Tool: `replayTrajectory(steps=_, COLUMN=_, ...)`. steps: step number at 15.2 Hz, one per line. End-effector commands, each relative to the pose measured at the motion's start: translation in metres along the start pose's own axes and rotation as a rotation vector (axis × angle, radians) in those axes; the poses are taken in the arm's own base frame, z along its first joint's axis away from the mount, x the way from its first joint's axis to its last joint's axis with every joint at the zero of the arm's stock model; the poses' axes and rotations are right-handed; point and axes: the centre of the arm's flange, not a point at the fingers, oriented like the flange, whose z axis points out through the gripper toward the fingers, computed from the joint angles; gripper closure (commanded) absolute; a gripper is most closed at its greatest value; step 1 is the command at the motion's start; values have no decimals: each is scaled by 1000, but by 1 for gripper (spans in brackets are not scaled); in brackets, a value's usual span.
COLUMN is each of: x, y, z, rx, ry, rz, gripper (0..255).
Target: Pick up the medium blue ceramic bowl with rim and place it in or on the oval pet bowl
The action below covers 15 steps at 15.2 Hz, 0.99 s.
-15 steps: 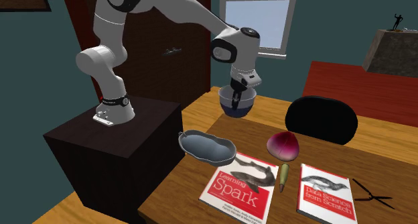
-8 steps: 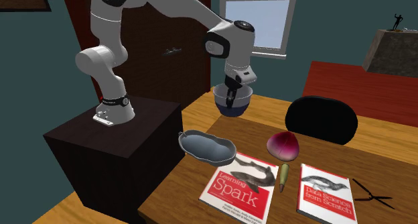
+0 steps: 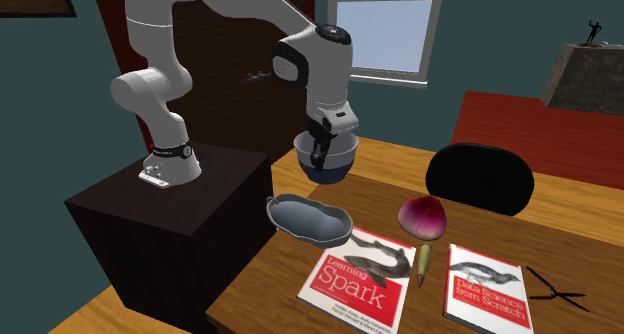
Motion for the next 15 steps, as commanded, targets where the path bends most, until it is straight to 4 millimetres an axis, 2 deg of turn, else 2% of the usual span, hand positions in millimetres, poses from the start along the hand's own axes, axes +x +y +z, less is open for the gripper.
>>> replayTrajectory(steps=1, x=-13, y=22, z=-5, rx=0, ry=1, rz=-1, gripper=255)
replayTrajectory(steps=6, x=-44, y=75, z=-21, rx=0, ry=1, rz=-1, gripper=255)
replayTrajectory(steps=15, x=-38, y=85, z=25, rx=0, ry=1, rz=-1, gripper=255)
